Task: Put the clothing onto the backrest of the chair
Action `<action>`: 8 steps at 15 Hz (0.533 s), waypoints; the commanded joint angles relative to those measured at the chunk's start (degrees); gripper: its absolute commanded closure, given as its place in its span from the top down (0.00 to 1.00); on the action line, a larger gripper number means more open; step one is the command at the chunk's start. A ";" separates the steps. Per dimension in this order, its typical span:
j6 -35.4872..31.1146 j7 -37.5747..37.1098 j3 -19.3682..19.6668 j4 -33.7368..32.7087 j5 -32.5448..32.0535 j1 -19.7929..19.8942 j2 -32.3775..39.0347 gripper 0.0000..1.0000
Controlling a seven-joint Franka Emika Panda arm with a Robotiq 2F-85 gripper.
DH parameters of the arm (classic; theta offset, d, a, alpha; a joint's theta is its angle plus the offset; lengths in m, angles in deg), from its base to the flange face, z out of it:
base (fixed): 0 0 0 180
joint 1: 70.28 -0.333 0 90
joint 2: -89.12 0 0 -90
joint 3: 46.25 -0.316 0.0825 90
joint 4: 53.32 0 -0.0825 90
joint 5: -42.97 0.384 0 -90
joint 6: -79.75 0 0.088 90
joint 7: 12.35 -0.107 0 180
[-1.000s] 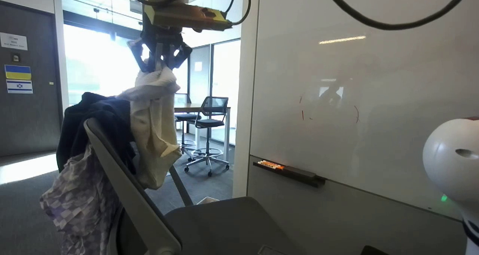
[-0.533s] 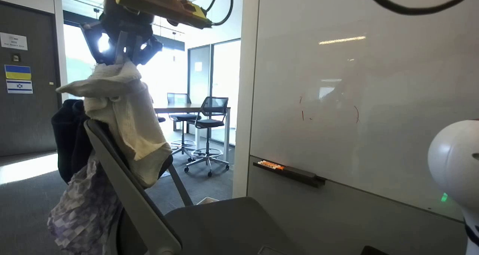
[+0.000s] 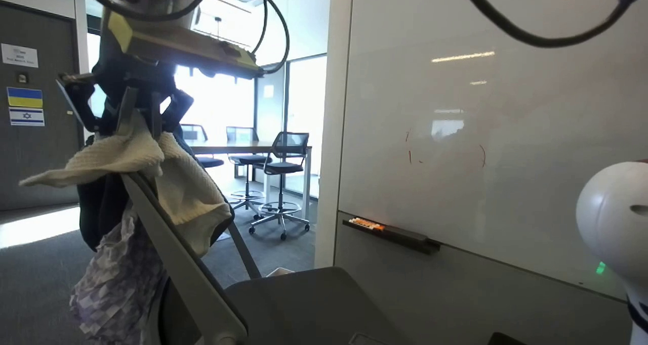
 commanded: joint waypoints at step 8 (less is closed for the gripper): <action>0.91 1.45 -7.51 -3.17 1.31 8.98 -8.59 1.00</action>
